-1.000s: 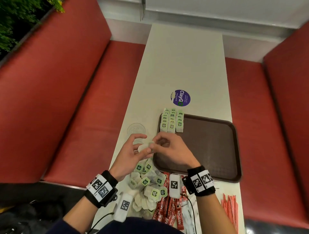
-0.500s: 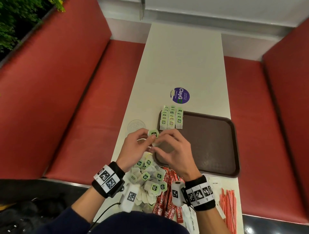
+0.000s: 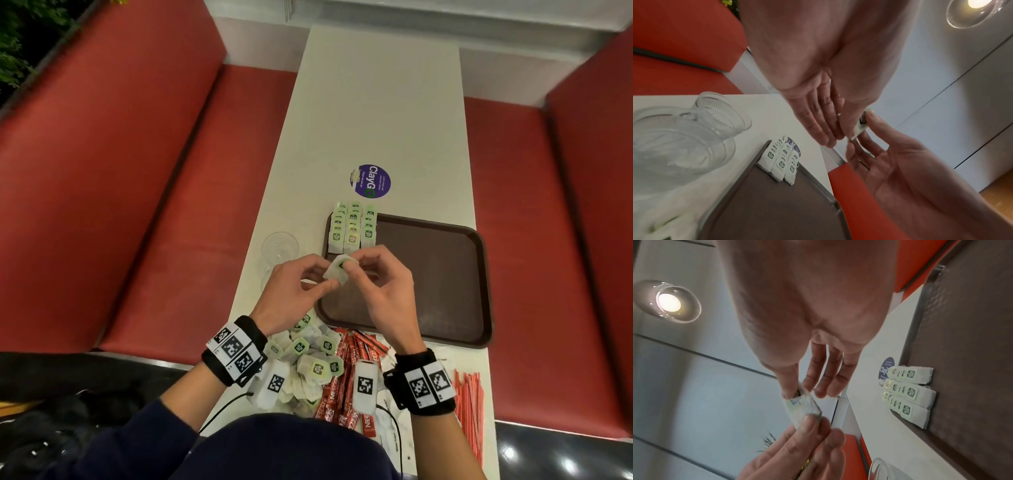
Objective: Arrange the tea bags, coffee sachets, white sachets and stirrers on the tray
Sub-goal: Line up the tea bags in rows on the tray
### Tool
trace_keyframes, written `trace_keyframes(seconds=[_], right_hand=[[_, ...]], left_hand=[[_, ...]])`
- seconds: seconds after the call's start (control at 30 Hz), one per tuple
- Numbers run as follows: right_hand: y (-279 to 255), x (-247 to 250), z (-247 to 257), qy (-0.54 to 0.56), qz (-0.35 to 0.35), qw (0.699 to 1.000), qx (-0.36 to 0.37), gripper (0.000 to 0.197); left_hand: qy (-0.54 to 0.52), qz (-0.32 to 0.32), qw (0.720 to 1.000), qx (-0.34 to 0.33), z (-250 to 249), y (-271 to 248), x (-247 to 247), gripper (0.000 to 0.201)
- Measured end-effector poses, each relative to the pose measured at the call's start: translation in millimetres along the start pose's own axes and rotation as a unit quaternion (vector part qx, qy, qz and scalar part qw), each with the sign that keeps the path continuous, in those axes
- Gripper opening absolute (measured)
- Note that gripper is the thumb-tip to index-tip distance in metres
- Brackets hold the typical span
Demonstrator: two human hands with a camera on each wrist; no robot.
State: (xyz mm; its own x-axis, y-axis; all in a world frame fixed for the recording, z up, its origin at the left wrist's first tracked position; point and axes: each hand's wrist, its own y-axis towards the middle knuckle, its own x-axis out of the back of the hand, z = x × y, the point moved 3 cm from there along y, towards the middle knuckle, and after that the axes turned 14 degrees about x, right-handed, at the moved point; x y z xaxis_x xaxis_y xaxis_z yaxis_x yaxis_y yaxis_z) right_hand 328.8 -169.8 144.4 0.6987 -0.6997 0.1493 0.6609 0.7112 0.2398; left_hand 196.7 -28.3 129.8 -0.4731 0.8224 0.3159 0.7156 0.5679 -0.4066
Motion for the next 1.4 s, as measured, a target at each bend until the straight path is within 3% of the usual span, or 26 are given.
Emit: trace_keyframes(seconds=[0.27, 0.47, 0.7, 0.87, 1.2, 1.33, 1.4], right_hand=[[-8.4, 11.8, -30.0, -0.008, 0.032, 0.998, -0.055, 0.008], [24.8, 52.5, -100.5, -0.184, -0.036, 0.976, -0.113, 0.013], [67.8, 56.9, -182.2, -0.244, 0.018, 0.956, -0.164, 0.018], [82.2, 45.3, -191.6, -0.277, 0.053, 0.945, -0.164, 0.014], [85.3, 36.3, -196.9, -0.359, 0.029, 0.923, -0.134, 0.025], [81.4, 32.6, -173.1, -0.367, 0.013, 0.923, -0.118, 0.018], [68.4, 25.0, -141.2, -0.340, -0.012, 0.937, -0.083, 0.016]], left_hand=[[0.014, -0.016, 1.000, 0.014, 9.4, 5.5, -13.2, 0.021], [0.001, -0.053, 0.998, 0.031, 24.6, 5.2, -2.0, 0.019], [-0.009, -0.130, 0.990, 0.049, 51.0, 0.3, 29.6, 0.016], [-0.014, -0.171, 0.983, 0.071, 72.8, -4.7, 47.4, 0.015], [-0.036, -0.178, 0.980, 0.082, 84.5, -15.9, 58.3, 0.016], [-0.027, -0.167, 0.982, 0.079, 84.5, -22.7, 65.3, 0.015], [-0.025, -0.160, 0.984, 0.075, 86.1, -27.4, 69.2, 0.014]])
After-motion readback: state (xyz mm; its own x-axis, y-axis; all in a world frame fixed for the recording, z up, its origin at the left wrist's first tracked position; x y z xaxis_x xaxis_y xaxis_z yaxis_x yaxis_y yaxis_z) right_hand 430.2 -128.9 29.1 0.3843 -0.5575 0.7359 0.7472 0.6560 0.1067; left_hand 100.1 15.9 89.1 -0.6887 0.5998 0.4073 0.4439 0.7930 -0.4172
